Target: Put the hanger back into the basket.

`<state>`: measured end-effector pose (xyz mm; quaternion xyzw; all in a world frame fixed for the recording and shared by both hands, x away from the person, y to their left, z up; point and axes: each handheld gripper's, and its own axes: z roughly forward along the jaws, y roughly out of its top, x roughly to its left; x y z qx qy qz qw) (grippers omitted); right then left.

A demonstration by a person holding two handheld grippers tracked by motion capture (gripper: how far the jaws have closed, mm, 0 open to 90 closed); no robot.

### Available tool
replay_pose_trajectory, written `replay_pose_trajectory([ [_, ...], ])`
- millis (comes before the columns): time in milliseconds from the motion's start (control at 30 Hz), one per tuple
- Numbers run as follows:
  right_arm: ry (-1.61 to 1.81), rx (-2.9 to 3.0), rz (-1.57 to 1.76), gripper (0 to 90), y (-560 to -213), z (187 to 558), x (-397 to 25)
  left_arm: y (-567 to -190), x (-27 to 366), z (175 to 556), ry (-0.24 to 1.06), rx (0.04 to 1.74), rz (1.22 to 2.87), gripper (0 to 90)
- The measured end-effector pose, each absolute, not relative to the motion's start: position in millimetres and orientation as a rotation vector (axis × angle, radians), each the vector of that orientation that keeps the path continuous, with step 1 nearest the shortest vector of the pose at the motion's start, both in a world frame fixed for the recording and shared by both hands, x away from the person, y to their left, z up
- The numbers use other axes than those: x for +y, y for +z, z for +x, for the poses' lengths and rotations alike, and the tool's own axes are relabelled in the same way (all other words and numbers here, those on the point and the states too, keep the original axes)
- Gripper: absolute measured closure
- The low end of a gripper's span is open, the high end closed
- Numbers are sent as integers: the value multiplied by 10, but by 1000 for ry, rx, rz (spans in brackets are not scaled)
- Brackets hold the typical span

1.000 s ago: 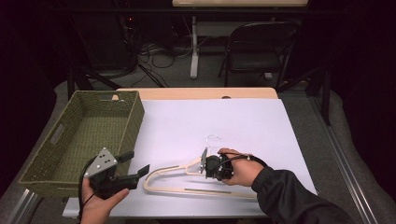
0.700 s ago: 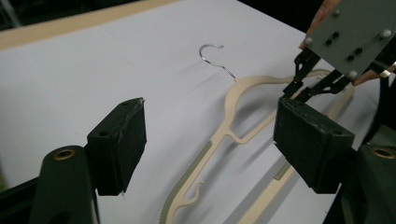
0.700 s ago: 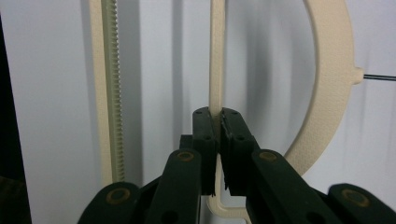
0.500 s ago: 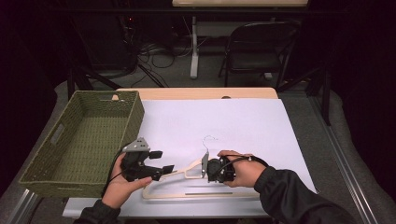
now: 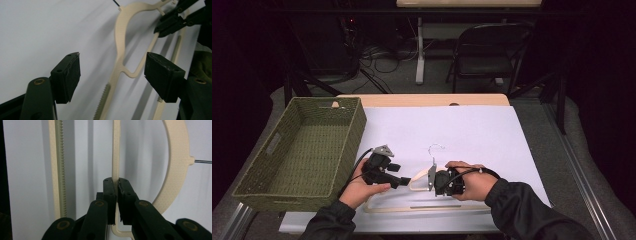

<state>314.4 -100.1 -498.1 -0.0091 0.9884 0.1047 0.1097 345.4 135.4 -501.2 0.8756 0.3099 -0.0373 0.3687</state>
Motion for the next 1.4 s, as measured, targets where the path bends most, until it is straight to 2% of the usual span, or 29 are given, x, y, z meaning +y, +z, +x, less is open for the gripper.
replay_pose_trajectory([
  [267,302,2895,-41,856,-4988,3134,-974,-5132,1170,3476,-160,753,2350,304],
  [533,304,2884,-51,856,-4990,3135,-964,-5232,1067,3475,-254,710,2433,405],
  [633,299,2885,-56,856,-4995,3130,-964,-5245,1066,3492,-265,720,2441,451],
  [1400,273,2880,-38,840,-5074,3189,-921,-5258,1133,3521,-278,736,2420,574],
])
